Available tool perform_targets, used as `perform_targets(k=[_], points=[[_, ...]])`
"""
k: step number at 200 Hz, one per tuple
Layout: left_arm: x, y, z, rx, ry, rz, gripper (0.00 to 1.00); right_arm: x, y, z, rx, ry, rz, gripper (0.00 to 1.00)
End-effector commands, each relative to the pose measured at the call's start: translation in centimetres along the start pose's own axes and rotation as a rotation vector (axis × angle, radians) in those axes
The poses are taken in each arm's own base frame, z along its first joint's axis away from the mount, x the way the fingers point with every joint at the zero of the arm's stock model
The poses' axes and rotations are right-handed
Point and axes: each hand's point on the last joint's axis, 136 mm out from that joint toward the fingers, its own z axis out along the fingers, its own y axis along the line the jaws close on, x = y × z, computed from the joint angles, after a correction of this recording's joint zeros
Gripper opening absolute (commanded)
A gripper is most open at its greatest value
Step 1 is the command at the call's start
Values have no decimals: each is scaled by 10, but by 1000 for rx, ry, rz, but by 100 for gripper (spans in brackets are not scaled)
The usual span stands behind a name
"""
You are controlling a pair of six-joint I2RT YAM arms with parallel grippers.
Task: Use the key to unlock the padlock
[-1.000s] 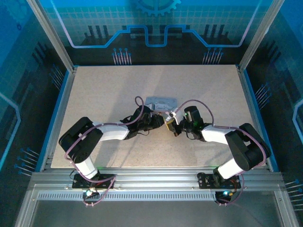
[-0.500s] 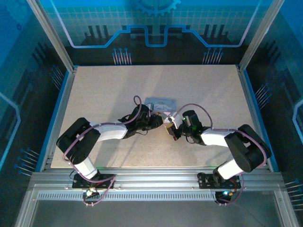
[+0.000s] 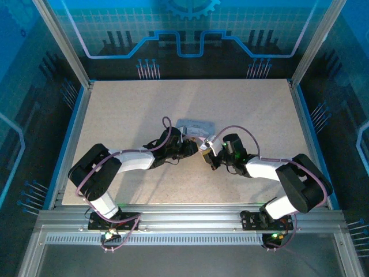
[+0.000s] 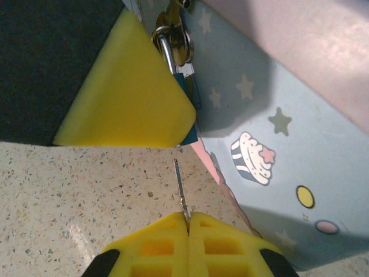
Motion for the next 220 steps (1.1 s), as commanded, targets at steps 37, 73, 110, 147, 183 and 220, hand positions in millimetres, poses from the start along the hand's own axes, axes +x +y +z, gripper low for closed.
perform_targets(k=[37, 73, 110, 147, 183, 220], points=[[-19, -32, -11, 88, -39, 38, 20, -19, 3, 3, -6, -36, -46, 0], [-19, -32, -11, 89, -41, 37, 20, -20, 0, 7, 0, -27, -47, 0], [-18, -31, -11, 87, -39, 35, 20, -17, -2, 8, 9, -22, -46, 0], [-18, -31, -11, 86, -35, 34, 20, -21, -2, 8, 6, -36, -51, 0], [-15, -30, -12, 81, -26, 27, 20, -29, 0, 6, 4, -59, -67, 0], [-14, -35, -14, 85, -14, 32, 20, -37, 2, 0, 3, -86, -84, 0]])
